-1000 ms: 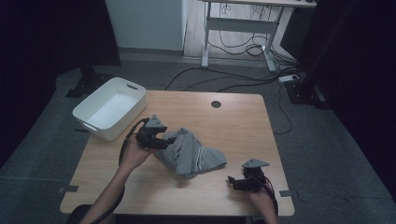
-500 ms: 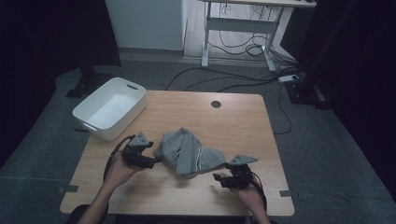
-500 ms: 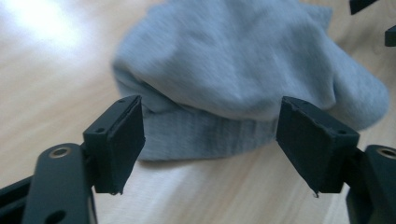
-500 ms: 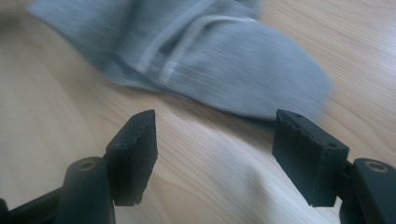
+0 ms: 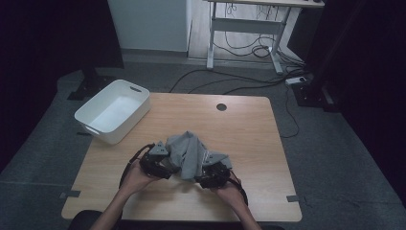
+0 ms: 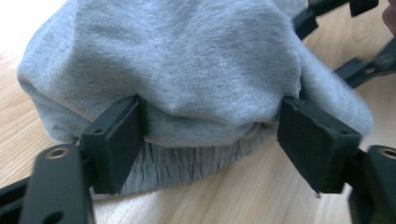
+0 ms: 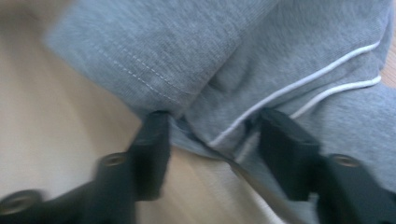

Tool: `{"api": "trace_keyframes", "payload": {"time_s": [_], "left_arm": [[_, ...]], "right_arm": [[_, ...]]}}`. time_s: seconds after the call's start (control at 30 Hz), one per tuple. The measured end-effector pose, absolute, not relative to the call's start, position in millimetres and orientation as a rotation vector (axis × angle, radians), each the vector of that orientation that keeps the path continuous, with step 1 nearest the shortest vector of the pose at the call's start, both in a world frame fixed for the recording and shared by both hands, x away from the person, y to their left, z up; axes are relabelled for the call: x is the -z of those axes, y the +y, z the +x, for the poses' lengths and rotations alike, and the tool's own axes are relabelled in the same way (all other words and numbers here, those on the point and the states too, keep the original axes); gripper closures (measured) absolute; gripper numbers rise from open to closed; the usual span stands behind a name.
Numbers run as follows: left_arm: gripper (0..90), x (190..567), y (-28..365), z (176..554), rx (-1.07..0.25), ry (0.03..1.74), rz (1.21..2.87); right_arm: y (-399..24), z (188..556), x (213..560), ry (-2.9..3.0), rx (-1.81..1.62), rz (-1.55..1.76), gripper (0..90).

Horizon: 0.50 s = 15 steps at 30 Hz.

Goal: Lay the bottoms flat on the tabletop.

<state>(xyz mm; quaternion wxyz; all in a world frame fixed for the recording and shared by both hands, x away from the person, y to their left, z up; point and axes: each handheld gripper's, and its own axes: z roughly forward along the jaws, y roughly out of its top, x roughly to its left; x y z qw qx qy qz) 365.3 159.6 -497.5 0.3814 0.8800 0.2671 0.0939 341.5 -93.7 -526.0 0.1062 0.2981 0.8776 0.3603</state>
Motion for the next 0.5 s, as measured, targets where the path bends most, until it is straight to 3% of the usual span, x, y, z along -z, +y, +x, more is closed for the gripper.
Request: {"api": "trace_keyframes", "payload": {"time_s": [0.13, 0.17, 0.27, 0.33, 0.5], "left_arm": [[41.8, 505, 151, 369, -0.264, 0.679, 2.266], [49.7, 506, 149, 370, -0.255, 0.681, 2.264], [78.1, 507, 147, 372, -0.272, 0.683, 2.268], [83.5, 502, 150, 371, -0.285, 0.676, 2.248], [84.7, 473, 162, 366, -0.339, 0.665, 2.181]], "right_arm": [[-92, 347, 529, 2.579, -0.997, 0.920, 69.5], [-94, 349, 527, 2.577, -0.992, 0.935, 75.7], [-99, 349, 522, 2.569, -0.999, 0.959, 82.0], [-106, 347, 513, 2.544, -1.020, 0.965, 82.9], [-130, 342, 480, 2.437, -1.097, 0.990, 83.3]]}}
